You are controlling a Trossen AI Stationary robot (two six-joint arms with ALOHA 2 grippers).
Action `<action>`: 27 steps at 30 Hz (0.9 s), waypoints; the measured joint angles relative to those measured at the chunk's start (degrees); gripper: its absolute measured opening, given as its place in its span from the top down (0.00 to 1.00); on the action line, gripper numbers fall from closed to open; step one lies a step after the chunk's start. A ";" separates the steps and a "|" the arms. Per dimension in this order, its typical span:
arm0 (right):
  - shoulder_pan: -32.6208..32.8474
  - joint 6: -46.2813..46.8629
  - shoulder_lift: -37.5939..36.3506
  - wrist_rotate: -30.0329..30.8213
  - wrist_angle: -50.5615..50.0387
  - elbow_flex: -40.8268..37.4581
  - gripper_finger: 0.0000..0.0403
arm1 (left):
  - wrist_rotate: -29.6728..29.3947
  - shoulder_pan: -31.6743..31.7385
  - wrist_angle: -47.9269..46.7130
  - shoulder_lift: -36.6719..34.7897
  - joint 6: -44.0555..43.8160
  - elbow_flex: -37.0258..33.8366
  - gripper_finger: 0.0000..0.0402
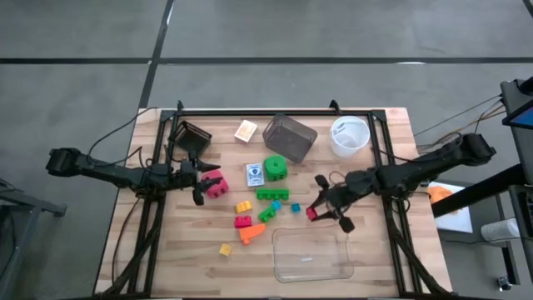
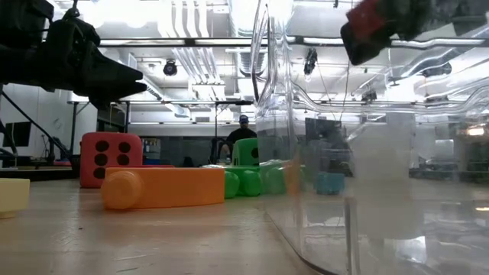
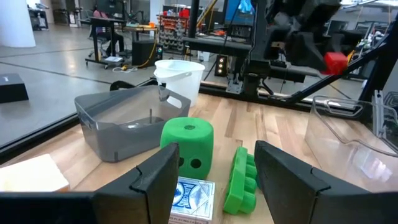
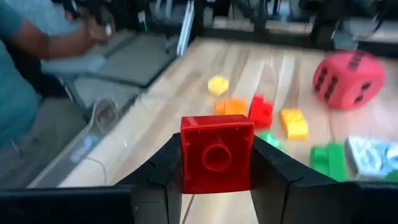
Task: Pick & Place Toys
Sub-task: Put the red game piece into the bottom transparent bin
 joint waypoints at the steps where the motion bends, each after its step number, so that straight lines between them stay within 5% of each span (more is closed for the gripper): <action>1: 1.02 0.00 0.80 0.91 -1.59 0.73 0.68 | 0.00 0.00 -0.02 0.00 0.00 0.00 0.48; 13: 10.30 3.68 13.96 8.14 -19.72 12.43 0.68 | 0.00 0.01 -1.57 0.00 -0.02 -0.02 0.48; 27: 14.11 4.67 26.23 8.09 -32.78 22.09 0.68 | -0.01 0.01 -1.56 0.00 -0.02 -0.04 0.48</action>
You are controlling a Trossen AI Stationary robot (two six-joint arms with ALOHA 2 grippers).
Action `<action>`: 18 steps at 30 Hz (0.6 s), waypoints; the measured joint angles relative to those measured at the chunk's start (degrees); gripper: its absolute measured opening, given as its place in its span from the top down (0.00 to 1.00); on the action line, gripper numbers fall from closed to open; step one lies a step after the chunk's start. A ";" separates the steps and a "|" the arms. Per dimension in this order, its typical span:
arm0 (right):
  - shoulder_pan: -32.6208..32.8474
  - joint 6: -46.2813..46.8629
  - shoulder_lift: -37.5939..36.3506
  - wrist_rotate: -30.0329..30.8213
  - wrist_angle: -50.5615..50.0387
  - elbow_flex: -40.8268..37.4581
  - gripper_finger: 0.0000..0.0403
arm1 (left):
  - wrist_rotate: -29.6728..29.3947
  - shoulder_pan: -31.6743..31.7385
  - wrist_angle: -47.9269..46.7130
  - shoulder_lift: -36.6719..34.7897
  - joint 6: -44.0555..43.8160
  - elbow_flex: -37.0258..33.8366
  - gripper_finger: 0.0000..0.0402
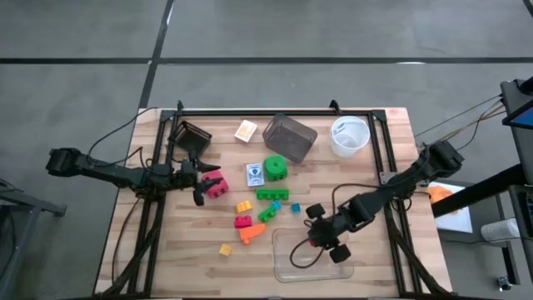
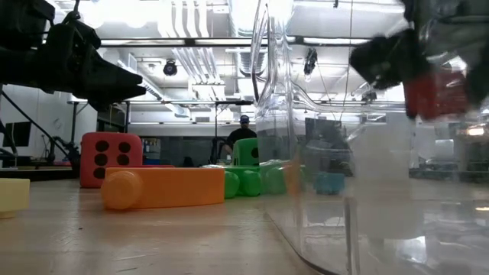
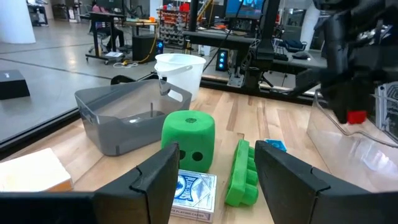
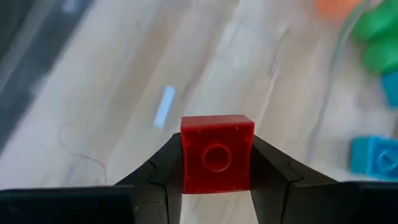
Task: Pick & Place Toys
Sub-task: Put the red game piece into the bottom transparent bin, then put the orange game piece into the bottom transparent bin
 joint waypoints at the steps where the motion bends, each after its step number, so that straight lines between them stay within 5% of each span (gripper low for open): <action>1: 0.00 0.10 0.66 -0.01 -0.18 0.00 0.68 | 0.01 -0.01 0.00 0.00 0.00 0.00 0.48; 5: 0.10 1.25 2.29 -0.27 -0.45 -0.02 0.66 | 0.01 -0.01 0.02 0.00 0.00 0.00 0.48; 12: 0.11 3.70 2.00 -0.17 -0.42 0.00 0.31 | -0.02 0.00 0.05 0.00 0.02 -0.02 0.48; 18: 0.20 4.45 0.53 -0.13 -0.43 0.48 0.21 | -0.02 -0.01 0.08 0.00 0.00 -0.02 0.48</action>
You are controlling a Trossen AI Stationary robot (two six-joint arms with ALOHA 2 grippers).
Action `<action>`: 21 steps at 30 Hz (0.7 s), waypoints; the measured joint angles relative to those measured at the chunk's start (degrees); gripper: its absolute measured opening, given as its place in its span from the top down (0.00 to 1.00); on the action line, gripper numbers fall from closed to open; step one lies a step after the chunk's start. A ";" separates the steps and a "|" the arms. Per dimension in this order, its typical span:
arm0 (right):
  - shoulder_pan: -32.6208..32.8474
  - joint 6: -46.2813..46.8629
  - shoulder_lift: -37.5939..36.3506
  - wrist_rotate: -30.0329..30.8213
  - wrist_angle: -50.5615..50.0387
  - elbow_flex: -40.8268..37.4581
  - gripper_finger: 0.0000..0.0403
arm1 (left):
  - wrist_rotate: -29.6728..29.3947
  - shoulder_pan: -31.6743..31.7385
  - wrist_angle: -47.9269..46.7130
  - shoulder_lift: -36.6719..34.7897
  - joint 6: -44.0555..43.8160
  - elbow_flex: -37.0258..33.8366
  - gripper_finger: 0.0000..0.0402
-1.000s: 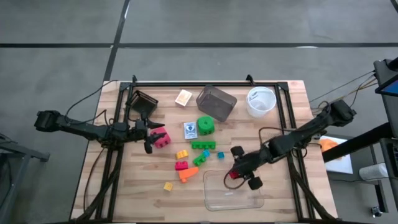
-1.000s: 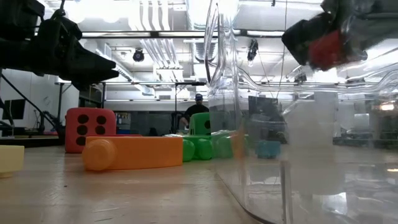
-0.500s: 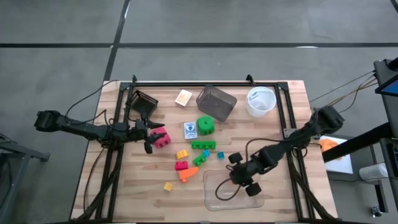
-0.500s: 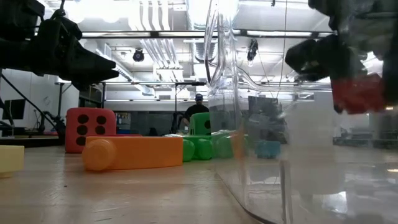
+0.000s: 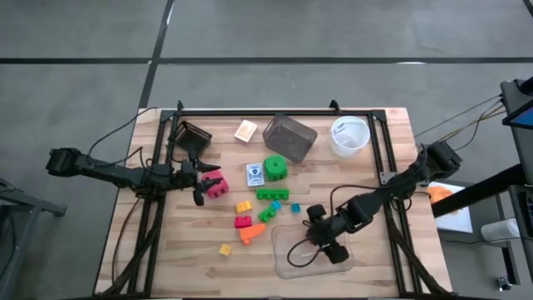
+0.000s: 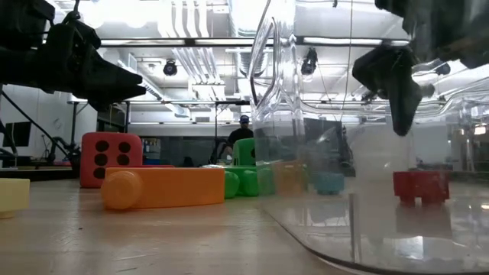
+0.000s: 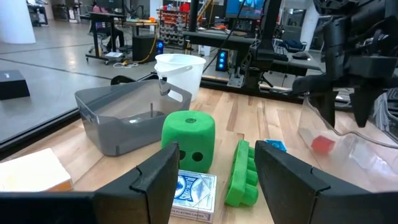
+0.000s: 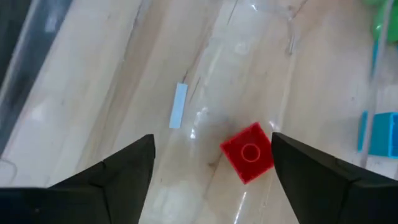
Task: Pick & Place Toys
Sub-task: Put the orange game piece into the bottom transparent bin
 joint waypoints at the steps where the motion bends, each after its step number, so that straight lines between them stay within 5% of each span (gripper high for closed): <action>1: -0.01 0.00 -0.46 0.00 0.01 0.00 0.21 | 0.01 0.01 0.00 0.00 0.00 0.00 0.48; 8: 0.13 -4.36 -7.10 5.25 5.62 -0.86 0.32 | 0.06 0.00 1.60 0.00 0.00 0.00 0.48; 17: -0.55 -14.81 -18.51 7.71 41.47 -16.92 0.53 | 7.04 0.02 3.31 0.04 -3.07 0.00 0.48; 21: -0.92 -15.52 -23.42 12.38 47.96 -23.74 0.58 | 9.09 -0.51 2.88 0.79 -4.33 0.35 0.48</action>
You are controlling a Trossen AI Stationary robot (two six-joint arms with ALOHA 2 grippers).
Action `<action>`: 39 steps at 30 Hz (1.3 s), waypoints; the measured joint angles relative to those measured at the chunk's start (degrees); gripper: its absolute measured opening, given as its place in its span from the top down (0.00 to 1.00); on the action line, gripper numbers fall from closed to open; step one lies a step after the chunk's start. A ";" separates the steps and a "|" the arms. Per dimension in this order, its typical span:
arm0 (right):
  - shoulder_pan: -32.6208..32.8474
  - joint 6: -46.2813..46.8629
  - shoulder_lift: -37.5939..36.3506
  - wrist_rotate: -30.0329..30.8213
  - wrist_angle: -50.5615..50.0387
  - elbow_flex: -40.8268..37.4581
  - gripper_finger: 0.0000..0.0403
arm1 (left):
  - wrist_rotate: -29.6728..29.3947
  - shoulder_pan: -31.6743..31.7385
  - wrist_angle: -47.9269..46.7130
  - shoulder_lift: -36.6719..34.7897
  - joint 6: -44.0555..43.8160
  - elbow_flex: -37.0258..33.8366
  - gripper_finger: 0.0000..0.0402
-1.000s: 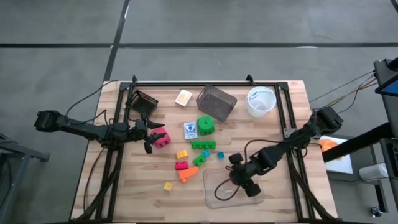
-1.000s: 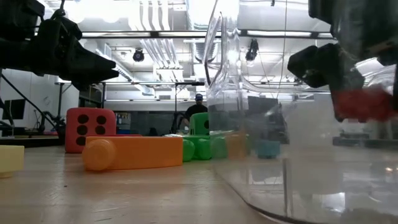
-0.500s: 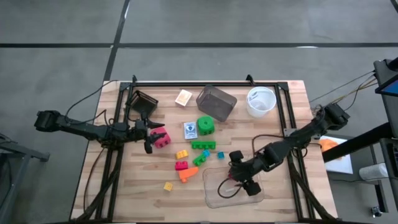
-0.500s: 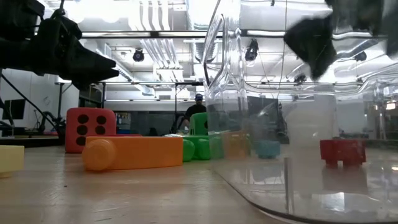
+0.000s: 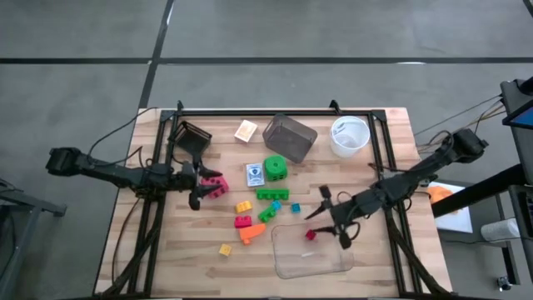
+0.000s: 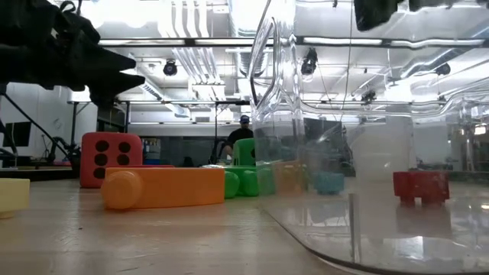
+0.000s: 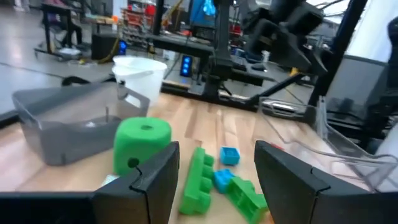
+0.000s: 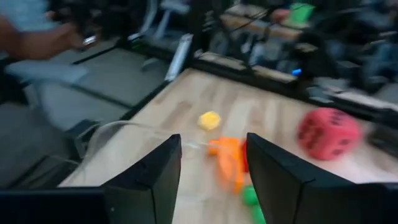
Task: Pick & Place Toys
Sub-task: Put the orange game piece into the bottom transparent bin
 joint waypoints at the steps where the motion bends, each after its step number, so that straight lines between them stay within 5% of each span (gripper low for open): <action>1: 0.02 -0.04 -1.23 1.01 -0.14 -1.12 0.58 | -0.02 -0.22 -0.32 0.85 0.00 0.50 0.47; 6: 0.04 -0.29 -6.29 3.39 -0.21 -4.32 0.58 | 0.35 -0.81 -0.10 7.70 0.00 4.90 0.41; 12: 0.04 -1.59 -9.78 5.14 -3.82 -5.55 0.58 | 4.81 -1.30 -3.02 23.19 -1.64 14.27 0.22; 19: 0.02 -1.70 -9.63 6.19 -7.25 -5.57 0.58 | 9.65 -2.96 -24.90 40.54 -5.97 32.37 0.02; 26: -0.02 -0.91 -9.59 6.44 -9.54 -5.59 0.58 | 9.74 -5.88 -45.76 53.19 -8.52 49.35 0.04; 39: -0.02 0.33 -9.52 6.44 -10.87 -5.61 0.58 | 9.77 -12.90 -49.61 65.32 -15.76 60.05 0.10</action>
